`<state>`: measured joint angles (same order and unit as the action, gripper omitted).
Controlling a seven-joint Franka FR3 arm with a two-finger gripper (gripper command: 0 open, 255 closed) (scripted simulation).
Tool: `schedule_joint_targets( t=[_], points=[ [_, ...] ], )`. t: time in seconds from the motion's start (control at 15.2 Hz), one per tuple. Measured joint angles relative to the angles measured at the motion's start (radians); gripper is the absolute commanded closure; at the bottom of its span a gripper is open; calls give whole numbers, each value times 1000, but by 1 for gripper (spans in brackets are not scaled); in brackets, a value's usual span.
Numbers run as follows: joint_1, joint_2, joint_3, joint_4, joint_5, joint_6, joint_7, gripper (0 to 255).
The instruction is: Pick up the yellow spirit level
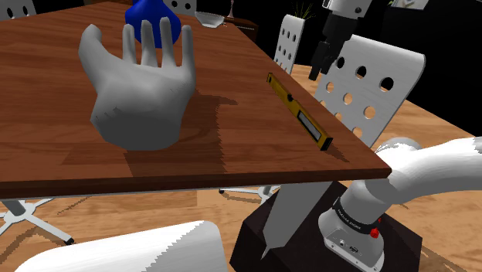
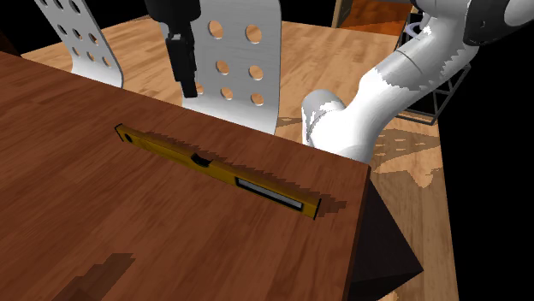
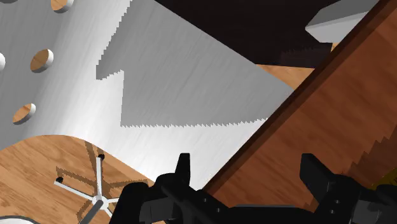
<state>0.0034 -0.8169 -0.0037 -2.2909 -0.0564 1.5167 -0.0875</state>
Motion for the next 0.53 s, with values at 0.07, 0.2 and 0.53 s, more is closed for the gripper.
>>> schedule_joint_targets(
  t=[0.07, 0.2, 0.53],
  points=[
    [0, 0, 0, 0, 0, 0, 0, 0],
    [-9, -6, 35, -4, 29, -13, 70, 0],
    [-47, -33, 165, -7, 151, -67, 350, 0]
  ],
)
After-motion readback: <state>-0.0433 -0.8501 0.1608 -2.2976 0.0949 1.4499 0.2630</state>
